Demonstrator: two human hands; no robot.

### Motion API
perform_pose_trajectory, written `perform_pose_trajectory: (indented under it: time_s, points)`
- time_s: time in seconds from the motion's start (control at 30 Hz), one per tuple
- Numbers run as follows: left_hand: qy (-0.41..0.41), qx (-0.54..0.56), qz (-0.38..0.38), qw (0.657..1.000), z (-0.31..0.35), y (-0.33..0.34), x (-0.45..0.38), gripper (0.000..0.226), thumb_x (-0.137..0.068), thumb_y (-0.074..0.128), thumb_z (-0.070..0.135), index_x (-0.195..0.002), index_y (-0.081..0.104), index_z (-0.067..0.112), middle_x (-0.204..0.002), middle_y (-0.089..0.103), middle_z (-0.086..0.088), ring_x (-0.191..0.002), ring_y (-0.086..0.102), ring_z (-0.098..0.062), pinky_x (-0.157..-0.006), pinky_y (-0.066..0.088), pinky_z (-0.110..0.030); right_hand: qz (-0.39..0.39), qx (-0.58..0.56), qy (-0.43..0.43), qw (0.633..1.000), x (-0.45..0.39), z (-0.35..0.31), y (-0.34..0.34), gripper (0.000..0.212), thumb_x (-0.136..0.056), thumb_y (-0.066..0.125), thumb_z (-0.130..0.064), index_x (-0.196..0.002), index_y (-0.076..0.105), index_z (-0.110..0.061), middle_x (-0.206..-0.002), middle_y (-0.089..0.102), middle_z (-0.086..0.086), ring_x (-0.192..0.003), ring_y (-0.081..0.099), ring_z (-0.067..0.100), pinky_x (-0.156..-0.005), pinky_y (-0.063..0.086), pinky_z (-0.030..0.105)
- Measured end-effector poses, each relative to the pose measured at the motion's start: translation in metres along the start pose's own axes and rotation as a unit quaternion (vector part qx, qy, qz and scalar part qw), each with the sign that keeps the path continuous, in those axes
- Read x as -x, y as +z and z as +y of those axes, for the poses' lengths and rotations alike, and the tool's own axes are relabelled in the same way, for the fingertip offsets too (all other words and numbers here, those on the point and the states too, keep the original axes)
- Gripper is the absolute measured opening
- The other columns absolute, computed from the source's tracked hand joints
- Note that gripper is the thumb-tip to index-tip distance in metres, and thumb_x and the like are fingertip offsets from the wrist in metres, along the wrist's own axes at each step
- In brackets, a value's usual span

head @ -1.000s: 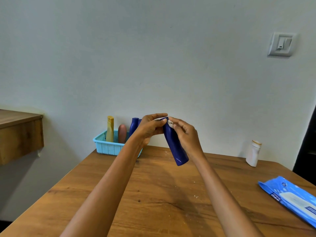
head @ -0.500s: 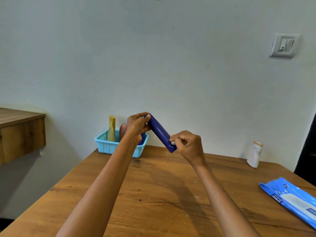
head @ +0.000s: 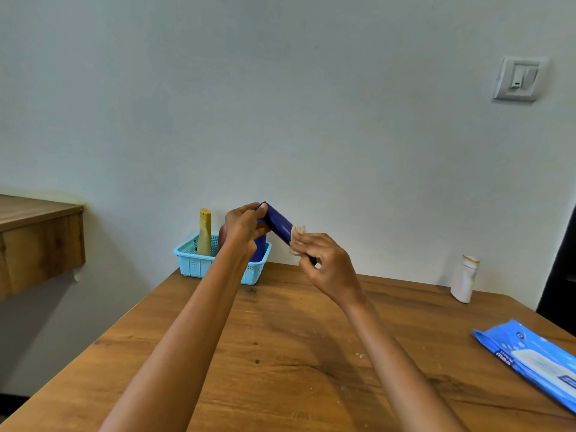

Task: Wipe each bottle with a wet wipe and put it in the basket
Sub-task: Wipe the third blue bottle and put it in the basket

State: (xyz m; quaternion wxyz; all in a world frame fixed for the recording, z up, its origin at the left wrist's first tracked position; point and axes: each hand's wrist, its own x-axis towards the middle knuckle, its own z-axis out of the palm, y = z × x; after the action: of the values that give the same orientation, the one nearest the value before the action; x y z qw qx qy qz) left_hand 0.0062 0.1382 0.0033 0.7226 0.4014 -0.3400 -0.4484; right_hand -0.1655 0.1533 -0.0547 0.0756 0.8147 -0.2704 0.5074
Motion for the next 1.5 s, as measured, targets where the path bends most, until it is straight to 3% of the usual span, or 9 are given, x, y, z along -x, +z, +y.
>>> perform_pose_trajectory:
  time_s: [0.13, 0.23, 0.37, 0.47, 0.6, 0.7, 0.97, 1.2, 1.5]
  points:
    - [0.003, -0.006, 0.006, 1.000, -0.001, -0.004, -0.002, 0.026, -0.088, 0.061, 0.006, -0.114, 0.058, 0.004, -0.091, 0.062, -0.008, -0.077, 0.063, -0.017, -0.088, 0.054, -0.039, 0.025, -0.017, 0.045, 0.999, 0.009, 0.014, -0.006, 0.016, -0.083, 0.065, -0.005, -0.096, 0.073, -0.009, -0.099, 0.072, 0.003, -0.095, 0.065, 0.010, -0.075, 0.058, 0.031]
    - [0.003, -0.026, -0.001, 1.000, -0.001, -0.006, -0.003, 0.026, -0.087, 0.061, 0.006, -0.114, 0.058, 0.004, -0.090, 0.062, -0.007, -0.076, 0.063, -0.017, -0.086, 0.055, -0.039, 0.073, -0.053, 0.130, 0.987, 0.010, 0.019, -0.012, 0.017, -0.085, 0.058, -0.001, -0.082, 0.072, -0.009, -0.083, 0.071, 0.002, -0.080, 0.067, 0.009, -0.068, 0.058, 0.031]
    - [0.000, -0.045, -0.022, 0.999, -0.001, -0.006, -0.002, 0.029, -0.087, 0.062, 0.004, -0.116, 0.058, 0.002, -0.094, 0.062, -0.009, -0.079, 0.064, -0.020, -0.077, 0.056, -0.034, 0.137, -0.153, 0.204, 0.957, -0.004, 0.011, -0.019, 0.019, -0.089, 0.055, -0.001, -0.092, 0.071, -0.012, -0.095, 0.072, 0.002, -0.087, 0.066, 0.002, -0.074, 0.053, 0.015]
    - [0.002, -0.057, -0.054, 0.997, -0.001, -0.001, 0.002, 0.028, -0.088, 0.060, 0.003, -0.116, 0.058, 0.001, -0.091, 0.062, -0.008, -0.078, 0.064, -0.019, -0.066, 0.056, -0.027, 0.063, -0.215, 0.222, 0.949, -0.012, 0.001, -0.014, 0.025, -0.093, 0.051, -0.004, -0.113, 0.065, -0.012, -0.111, 0.065, -0.006, -0.099, 0.061, -0.004, -0.081, 0.048, 0.009]
    - [0.009, -0.057, -0.076, 0.995, 0.000, 0.003, 0.006, 0.028, -0.088, 0.060, 0.003, -0.116, 0.058, 0.000, -0.093, 0.064, -0.009, -0.078, 0.065, -0.019, -0.062, 0.056, -0.024, -0.030, -0.209, 0.235, 0.949, -0.007, -0.003, -0.003, 0.029, -0.095, 0.051, -0.014, -0.122, 0.061, -0.016, -0.120, 0.058, -0.013, -0.107, 0.055, -0.001, -0.088, 0.048, 0.016]
    - [0.023, -0.046, -0.057, 0.997, 0.002, 0.002, 0.004, 0.032, -0.087, 0.061, 0.002, -0.119, 0.058, -0.001, -0.104, 0.064, -0.015, -0.089, 0.065, -0.024, -0.069, 0.056, -0.028, -0.031, -0.221, 0.301, 0.927, -0.005, 0.004, -0.003, 0.031, -0.095, 0.051, -0.018, -0.125, 0.059, -0.014, -0.117, 0.061, -0.007, -0.100, 0.057, 0.002, -0.075, 0.048, 0.013]
    - [0.055, -0.035, 0.041, 0.997, -0.007, 0.005, 0.003, 0.034, -0.086, 0.064, 0.004, -0.120, 0.059, 0.003, -0.110, 0.063, -0.014, -0.095, 0.062, -0.023, -0.074, 0.056, -0.029, -0.063, -0.107, 0.400, 0.908, -0.006, 0.004, -0.001, 0.031, -0.098, 0.041, -0.011, -0.123, 0.059, -0.005, -0.119, 0.062, 0.009, -0.101, 0.057, 0.018, -0.075, 0.042, 0.022]
    - [0.111, -0.102, 0.082, 0.985, -0.022, 0.016, 0.010, 0.037, -0.085, 0.067, 0.012, -0.121, 0.060, 0.007, -0.111, 0.066, -0.009, -0.101, 0.063, -0.022, -0.089, 0.054, -0.035, -0.070, -0.034, 0.388, 0.918, -0.009, -0.014, 0.012, 0.030, -0.097, 0.047, -0.011, -0.124, 0.059, -0.007, -0.117, 0.064, 0.011, -0.100, 0.061, 0.024, -0.074, 0.046, 0.025]
    - [0.096, -0.131, 0.081, 0.983, -0.028, 0.009, 0.001, 0.038, -0.082, 0.071, 0.011, -0.118, 0.062, 0.006, -0.112, 0.066, -0.012, -0.098, 0.064, -0.025, -0.089, 0.054, -0.039, 0.009, -0.176, 0.397, 0.901, -0.022, -0.030, 0.014, 0.020, -0.095, 0.053, -0.017, -0.105, 0.069, -0.012, -0.094, 0.070, 0.007, -0.072, 0.063, 0.013, -0.061, 0.051, 0.013]
